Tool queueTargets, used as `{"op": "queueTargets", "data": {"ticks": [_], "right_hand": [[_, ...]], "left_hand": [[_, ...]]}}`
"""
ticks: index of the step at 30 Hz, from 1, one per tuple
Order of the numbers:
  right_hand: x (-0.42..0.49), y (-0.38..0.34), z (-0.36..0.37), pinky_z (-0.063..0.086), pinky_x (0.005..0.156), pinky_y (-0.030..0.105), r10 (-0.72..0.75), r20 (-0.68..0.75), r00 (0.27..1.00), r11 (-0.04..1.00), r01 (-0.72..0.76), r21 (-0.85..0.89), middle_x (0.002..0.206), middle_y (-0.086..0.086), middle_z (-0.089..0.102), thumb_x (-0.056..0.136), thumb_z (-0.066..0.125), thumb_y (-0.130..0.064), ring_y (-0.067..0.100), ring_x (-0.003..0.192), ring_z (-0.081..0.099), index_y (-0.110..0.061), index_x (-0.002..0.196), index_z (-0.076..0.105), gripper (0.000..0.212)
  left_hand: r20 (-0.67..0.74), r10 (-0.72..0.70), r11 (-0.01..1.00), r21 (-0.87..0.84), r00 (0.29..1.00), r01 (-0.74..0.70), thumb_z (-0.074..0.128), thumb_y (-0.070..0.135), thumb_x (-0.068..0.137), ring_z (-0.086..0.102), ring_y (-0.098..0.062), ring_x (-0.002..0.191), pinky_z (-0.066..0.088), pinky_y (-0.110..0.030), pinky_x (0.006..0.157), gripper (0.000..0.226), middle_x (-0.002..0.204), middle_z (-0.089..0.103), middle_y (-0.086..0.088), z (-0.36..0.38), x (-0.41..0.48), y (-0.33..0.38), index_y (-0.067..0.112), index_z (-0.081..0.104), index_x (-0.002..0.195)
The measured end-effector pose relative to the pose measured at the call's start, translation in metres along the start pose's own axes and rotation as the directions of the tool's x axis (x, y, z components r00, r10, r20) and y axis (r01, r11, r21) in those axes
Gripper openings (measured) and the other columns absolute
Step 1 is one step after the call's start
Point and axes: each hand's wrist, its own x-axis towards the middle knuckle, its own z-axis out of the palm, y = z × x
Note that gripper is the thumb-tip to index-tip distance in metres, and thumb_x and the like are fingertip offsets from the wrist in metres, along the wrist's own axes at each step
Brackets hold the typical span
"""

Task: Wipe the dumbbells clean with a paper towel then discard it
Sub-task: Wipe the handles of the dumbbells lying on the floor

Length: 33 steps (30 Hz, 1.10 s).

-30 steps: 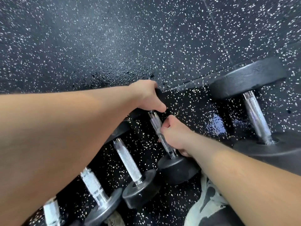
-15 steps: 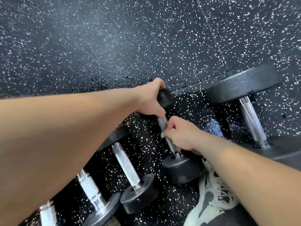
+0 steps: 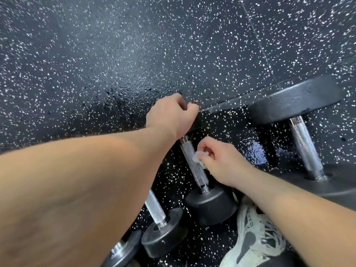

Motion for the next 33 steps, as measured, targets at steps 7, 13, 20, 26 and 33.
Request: {"op": "queueTargets", "data": {"ticks": [7, 13, 20, 26, 33], "right_hand": [[0.007, -0.008, 0.01, 0.043, 0.063, 0.025, 0.005, -0.024, 1.0, 0.997, -0.003, 0.075, 0.097, -0.01, 0.064, 0.091, 0.052, -0.034, 0.008, 0.075, 0.057, -0.031, 0.096, 0.057, 0.007], [0.02, -0.014, 0.004, 0.036, 0.058, 0.015, 0.063, -0.225, 0.972, 0.989, -0.031, 0.145, 0.083, -0.011, 0.067, 0.089, 0.068, -0.027, 0.006, 0.072, 0.056, -0.027, 0.078, 0.066, 0.012], [0.021, -0.015, -0.001, 0.039, 0.057, 0.027, 0.104, -0.074, 0.992, 0.98, -0.089, 0.179, 0.08, -0.01, 0.066, 0.083, 0.077, -0.034, 0.012, 0.069, 0.055, -0.029, 0.072, 0.067, 0.016], [0.004, 0.007, -0.008, 0.048, 0.064, 0.028, 0.074, 0.156, 0.985, 0.997, -0.075, 0.002, 0.075, -0.009, 0.066, 0.083, 0.074, -0.03, 0.012, 0.065, 0.056, -0.034, 0.074, 0.066, 0.013], [-0.007, 0.026, -0.005, 0.057, 0.074, 0.041, 0.061, 0.365, 0.929, 0.988, -0.005, -0.153, 0.087, -0.007, 0.067, 0.086, 0.071, -0.028, 0.017, 0.075, 0.065, -0.036, 0.077, 0.06, 0.016]], "left_hand": [[-0.003, -0.01, 1.0, -0.006, 1.0, 0.01, 0.049, 0.053, 0.083, 0.06, -0.024, 0.082, 0.048, -0.033, 0.072, 0.027, 0.081, 0.065, 0.008, 0.001, 0.002, 0.001, 0.028, 0.058, 0.078], [-0.013, -0.008, 1.0, -0.016, 1.0, 0.007, 0.05, 0.053, 0.084, 0.059, -0.023, 0.082, 0.046, -0.032, 0.07, 0.027, 0.082, 0.064, 0.009, 0.002, 0.001, 0.0, 0.028, 0.056, 0.075], [-0.007, 0.0, 0.999, -0.041, 1.0, 0.0, 0.051, 0.052, 0.083, 0.061, -0.022, 0.083, 0.051, -0.034, 0.074, 0.027, 0.079, 0.066, 0.01, 0.001, 0.001, -0.004, 0.026, 0.059, 0.079], [-0.013, 0.015, 0.999, -0.044, 1.0, -0.016, 0.048, 0.053, 0.082, 0.06, -0.022, 0.082, 0.052, -0.035, 0.075, 0.029, 0.077, 0.065, 0.009, 0.003, 0.002, -0.008, 0.026, 0.058, 0.077], [0.005, 0.028, 0.997, -0.065, 1.0, -0.027, 0.045, 0.054, 0.08, 0.06, -0.02, 0.082, 0.052, -0.035, 0.076, 0.03, 0.078, 0.064, 0.01, 0.002, 0.001, -0.013, 0.027, 0.058, 0.078]]}}
